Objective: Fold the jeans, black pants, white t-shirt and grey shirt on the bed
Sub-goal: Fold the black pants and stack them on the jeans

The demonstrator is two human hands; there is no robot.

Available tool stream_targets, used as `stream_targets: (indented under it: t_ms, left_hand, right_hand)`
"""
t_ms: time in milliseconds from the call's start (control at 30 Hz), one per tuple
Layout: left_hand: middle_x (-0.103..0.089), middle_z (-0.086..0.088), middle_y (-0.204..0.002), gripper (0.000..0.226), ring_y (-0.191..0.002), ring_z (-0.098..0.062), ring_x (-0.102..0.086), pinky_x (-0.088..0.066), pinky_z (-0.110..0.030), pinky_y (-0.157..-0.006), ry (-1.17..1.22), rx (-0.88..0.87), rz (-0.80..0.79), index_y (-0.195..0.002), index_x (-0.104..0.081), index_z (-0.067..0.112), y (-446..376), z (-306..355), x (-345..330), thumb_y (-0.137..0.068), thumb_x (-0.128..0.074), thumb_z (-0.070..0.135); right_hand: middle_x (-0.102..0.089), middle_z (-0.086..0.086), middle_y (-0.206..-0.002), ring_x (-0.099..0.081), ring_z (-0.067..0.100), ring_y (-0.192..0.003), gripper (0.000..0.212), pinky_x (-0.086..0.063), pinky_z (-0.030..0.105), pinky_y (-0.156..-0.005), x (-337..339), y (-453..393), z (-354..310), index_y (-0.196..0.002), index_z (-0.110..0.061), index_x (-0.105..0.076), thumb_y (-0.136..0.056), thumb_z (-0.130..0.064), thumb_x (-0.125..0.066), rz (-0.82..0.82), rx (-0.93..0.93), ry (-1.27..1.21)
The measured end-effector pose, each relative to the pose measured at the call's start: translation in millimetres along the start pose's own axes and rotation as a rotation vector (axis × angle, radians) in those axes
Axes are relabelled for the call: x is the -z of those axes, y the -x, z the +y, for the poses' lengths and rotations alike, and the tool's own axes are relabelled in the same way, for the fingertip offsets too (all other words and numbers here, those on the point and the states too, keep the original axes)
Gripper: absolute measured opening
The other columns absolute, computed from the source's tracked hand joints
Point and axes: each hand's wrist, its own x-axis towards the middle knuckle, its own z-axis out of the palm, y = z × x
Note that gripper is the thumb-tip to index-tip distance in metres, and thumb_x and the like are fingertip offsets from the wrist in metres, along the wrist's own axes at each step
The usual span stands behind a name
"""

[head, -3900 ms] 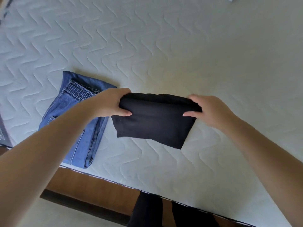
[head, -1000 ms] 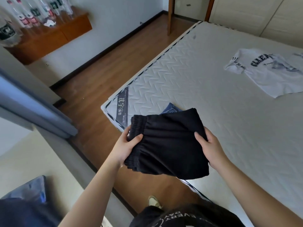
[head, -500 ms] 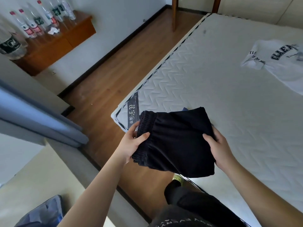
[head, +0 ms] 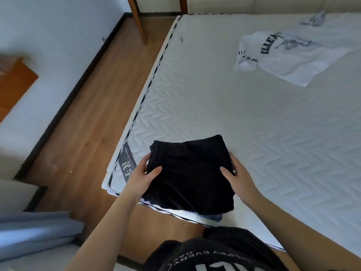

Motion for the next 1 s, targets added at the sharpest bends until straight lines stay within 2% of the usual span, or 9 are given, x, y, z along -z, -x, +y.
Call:
stream_targets:
  t_ms: [167,300,400,500,600,700,800,900,1000]
  left_hand:
    - [-0.065,0.016,-0.120,0.062,-0.106,-0.010,-0.067,-0.056,-0.035,-0.090,-0.145,-0.022,-0.149,-0.131,-0.044,0.057,-49,18,-1,-0.076,-0.073,0.055]
    - [-0.060,0.025,-0.125,0.055,-0.113,-0.004,-0.062,-0.054,-0.029,-0.091,-0.250,-0.040,-0.381,-0.131,-0.041,0.060,-96,31,4,-0.085,-0.069,0.050]
    - [-0.056,0.027,-0.128,0.052,-0.115,-0.001,-0.058,-0.052,-0.029,-0.093,-0.376,-0.074,-0.526,-0.132,-0.038,0.061,-137,37,9,-0.089,-0.064,0.050]
    - [-0.054,0.038,-0.122,0.046,-0.113,0.006,-0.056,-0.049,-0.025,-0.092,-0.545,-0.109,-0.689,-0.129,-0.033,0.066,-172,45,9,-0.093,-0.057,0.049]
    - [-0.052,0.050,-0.108,0.044,-0.102,0.019,-0.055,-0.046,-0.018,-0.085,-0.701,-0.165,-0.821,-0.123,-0.030,0.073,-192,51,6,-0.095,-0.053,0.047]
    - [-0.052,0.034,-0.125,0.049,-0.116,0.004,-0.053,-0.043,-0.024,-0.095,-0.829,-0.245,-0.945,-0.135,-0.029,0.060,-202,53,-13,-0.097,-0.053,0.040]
    - [-0.047,0.022,-0.137,0.051,-0.127,-0.006,-0.048,-0.038,-0.029,-0.106,-0.961,-0.323,-1.072,-0.139,-0.032,0.048,-212,46,-41,-0.097,-0.054,0.032]
    - [-0.044,0.021,-0.141,0.053,-0.131,-0.007,-0.045,-0.034,-0.029,-0.110,-1.088,-0.382,-1.177,-0.140,-0.031,0.046,-222,35,-74,-0.096,-0.056,0.030]
    - [-0.043,0.023,-0.142,0.055,-0.131,-0.004,-0.044,-0.033,-0.028,-0.110,-1.169,-0.421,-1.235,-0.138,-0.030,0.052,-233,25,-104,-0.094,-0.058,0.033]
  right_hand:
    - [-0.058,-0.028,-0.126,-0.056,-0.003,-0.118,0.049,-0.047,0.032,-0.103,-3,4,11,-0.136,-0.048,-0.045,-0.097,-0.022,-0.058,0.080,-0.068,-0.149]
    - [-0.056,-0.022,-0.133,-0.054,0.002,-0.123,0.050,-0.046,0.037,-0.106,-26,12,23,-0.141,-0.044,-0.042,-0.097,-0.025,-0.058,0.242,-0.098,-0.203]
    - [-0.057,-0.027,-0.129,-0.053,-0.005,-0.120,0.048,-0.047,0.023,-0.102,-59,16,31,-0.136,-0.050,-0.045,-0.098,-0.024,-0.057,0.430,-0.134,-0.246]
    - [-0.057,-0.035,-0.124,-0.052,-0.015,-0.114,0.050,-0.043,0.003,-0.087,-107,23,33,-0.125,-0.064,-0.046,-0.098,-0.023,-0.056,0.644,-0.183,-0.278]
    - [-0.057,-0.037,-0.121,-0.052,-0.017,-0.111,0.050,-0.044,0.005,-0.084,-155,34,35,-0.120,-0.069,-0.045,-0.099,-0.025,-0.054,0.787,-0.247,-0.321]
    - [-0.056,-0.035,-0.124,-0.051,-0.016,-0.114,0.048,-0.043,0.019,-0.094,-190,50,41,-0.127,-0.064,-0.042,-0.099,-0.027,-0.052,0.918,-0.312,-0.369]
    - [-0.053,-0.034,-0.128,-0.052,-0.012,-0.116,0.053,-0.045,0.023,-0.095,-213,62,52,-0.130,-0.067,-0.034,-0.098,-0.030,-0.053,1.024,-0.366,-0.460]
    - [-0.050,-0.034,-0.134,-0.049,-0.012,-0.121,0.061,-0.042,0.026,-0.100,-234,65,74,-0.138,-0.064,-0.024,-0.098,-0.030,-0.054,1.067,-0.383,-0.519]
    - [-0.046,-0.035,-0.137,-0.044,-0.010,-0.127,0.065,-0.037,0.034,-0.110,-244,61,98,-0.141,-0.062,-0.022,-0.098,-0.027,-0.055,1.111,-0.394,-0.587]
